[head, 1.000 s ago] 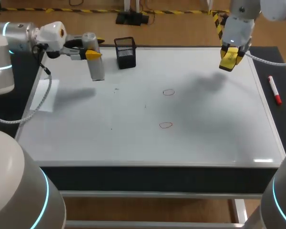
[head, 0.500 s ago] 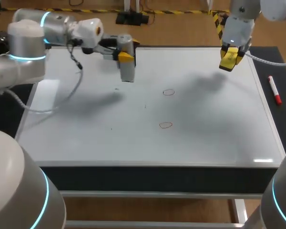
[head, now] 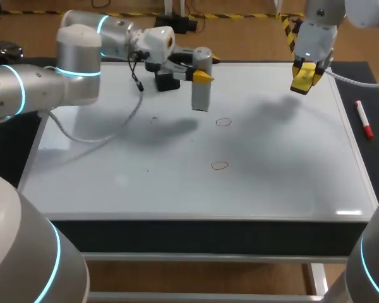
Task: Pick up the inspection probe, press it on each red-marked spot on the whiteboard one by one, put down the probe, pick up the eraser, and wipe off all the red marks.
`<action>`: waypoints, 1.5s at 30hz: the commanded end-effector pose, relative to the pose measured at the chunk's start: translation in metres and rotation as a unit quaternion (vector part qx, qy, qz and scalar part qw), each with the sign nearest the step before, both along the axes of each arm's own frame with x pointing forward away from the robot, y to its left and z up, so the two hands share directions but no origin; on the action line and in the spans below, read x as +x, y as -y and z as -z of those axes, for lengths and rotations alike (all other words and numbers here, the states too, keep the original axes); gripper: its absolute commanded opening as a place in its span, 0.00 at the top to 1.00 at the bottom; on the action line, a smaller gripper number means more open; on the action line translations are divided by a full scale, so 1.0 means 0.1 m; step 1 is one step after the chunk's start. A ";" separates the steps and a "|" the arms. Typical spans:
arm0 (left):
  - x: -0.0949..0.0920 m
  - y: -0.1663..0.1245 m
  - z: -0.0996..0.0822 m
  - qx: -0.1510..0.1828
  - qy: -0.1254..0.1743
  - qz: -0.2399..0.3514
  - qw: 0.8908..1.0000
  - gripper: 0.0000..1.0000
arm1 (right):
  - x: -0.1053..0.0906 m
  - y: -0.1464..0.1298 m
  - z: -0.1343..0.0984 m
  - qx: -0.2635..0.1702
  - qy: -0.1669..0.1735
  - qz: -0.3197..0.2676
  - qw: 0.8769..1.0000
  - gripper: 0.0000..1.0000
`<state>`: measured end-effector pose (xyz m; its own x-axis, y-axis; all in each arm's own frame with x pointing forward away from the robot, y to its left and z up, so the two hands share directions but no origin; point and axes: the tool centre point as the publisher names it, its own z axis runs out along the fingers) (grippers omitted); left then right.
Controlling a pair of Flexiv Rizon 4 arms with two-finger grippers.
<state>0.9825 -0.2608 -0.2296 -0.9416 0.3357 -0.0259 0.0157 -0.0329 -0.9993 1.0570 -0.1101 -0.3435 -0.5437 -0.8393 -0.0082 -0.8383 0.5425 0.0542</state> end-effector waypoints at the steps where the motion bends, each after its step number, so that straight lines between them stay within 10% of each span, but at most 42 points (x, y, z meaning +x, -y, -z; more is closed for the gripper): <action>1: 0.00 0.17 0.09 -0.008 -0.014 0.002 1.000 1.00 | 0.01 0.00 -0.01 -0.002 -0.001 -0.001 1.000 1.00; 45: 0.01 0.57 0.47 -0.037 -0.031 0.019 0.999 1.00 | 0.01 0.00 -0.01 -0.002 -0.001 -0.001 1.000 1.00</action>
<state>0.9777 -0.3145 -0.2744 -0.9346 0.3557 0.0061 -0.0454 -0.1024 -0.9937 1.0570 -0.1101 -0.3435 -0.5437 -0.8393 -0.0088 -0.8383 0.5425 0.0543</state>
